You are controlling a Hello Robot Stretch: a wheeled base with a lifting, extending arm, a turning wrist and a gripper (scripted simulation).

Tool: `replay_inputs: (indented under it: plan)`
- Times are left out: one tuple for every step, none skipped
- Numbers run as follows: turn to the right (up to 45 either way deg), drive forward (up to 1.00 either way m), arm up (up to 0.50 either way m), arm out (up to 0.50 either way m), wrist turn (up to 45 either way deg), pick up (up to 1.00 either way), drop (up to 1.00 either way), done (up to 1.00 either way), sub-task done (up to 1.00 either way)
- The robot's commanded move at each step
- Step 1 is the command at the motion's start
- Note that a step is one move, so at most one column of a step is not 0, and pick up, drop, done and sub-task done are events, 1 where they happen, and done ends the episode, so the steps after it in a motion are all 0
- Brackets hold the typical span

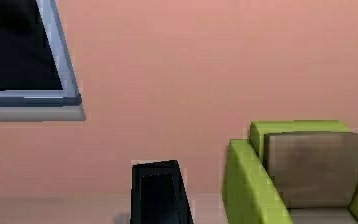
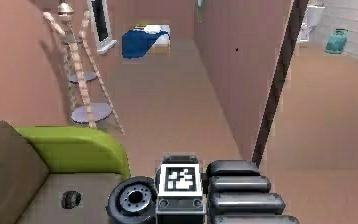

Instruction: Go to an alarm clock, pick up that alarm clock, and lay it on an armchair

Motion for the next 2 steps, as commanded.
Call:
replay_inputs:
  plan:
    - [0.0,0.8,0.0,0.0,0.0,0.0,0.0,0.0,0.0]
    - [-45.0,0.0,0.0,0.0,0.0,0.0,0.0,0.0,0.0]
